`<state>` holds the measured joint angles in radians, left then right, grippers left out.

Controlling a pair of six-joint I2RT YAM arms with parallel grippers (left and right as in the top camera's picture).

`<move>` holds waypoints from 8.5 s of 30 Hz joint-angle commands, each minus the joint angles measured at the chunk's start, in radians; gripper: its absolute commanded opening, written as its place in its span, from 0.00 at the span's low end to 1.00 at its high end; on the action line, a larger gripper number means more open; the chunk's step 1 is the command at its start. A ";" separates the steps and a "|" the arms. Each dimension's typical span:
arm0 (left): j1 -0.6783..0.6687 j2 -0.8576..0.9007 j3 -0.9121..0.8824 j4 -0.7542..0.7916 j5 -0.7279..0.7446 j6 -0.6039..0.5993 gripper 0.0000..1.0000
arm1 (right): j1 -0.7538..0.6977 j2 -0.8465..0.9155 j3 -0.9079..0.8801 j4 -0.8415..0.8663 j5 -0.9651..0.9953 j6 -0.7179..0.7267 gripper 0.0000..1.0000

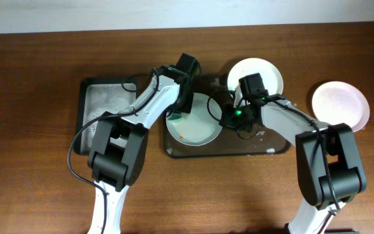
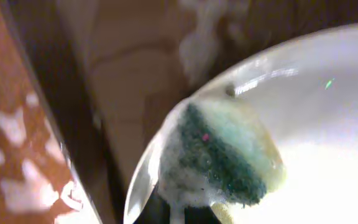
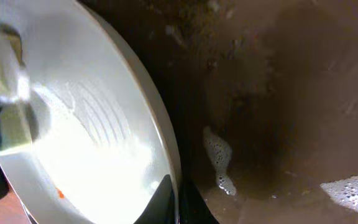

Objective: Clean dirty plates on tray and stack at the side

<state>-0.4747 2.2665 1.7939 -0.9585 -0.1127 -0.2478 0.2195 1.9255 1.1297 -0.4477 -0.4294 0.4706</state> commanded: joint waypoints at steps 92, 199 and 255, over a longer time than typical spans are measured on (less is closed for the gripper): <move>-0.024 0.024 -0.013 0.019 -0.179 -0.074 0.01 | 0.005 0.017 0.008 -0.008 -0.009 -0.010 0.04; 0.111 0.009 0.645 -0.516 0.208 0.005 0.01 | 0.206 -0.195 0.044 -0.114 0.574 0.421 0.04; 0.009 0.009 -0.124 0.215 -0.043 -0.315 0.01 | 0.206 -0.088 0.044 -0.079 0.492 0.391 0.04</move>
<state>-0.4793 2.2284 1.6997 -0.7845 0.0326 -0.5327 0.4191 1.8339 1.1751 -0.5255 0.0719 0.8783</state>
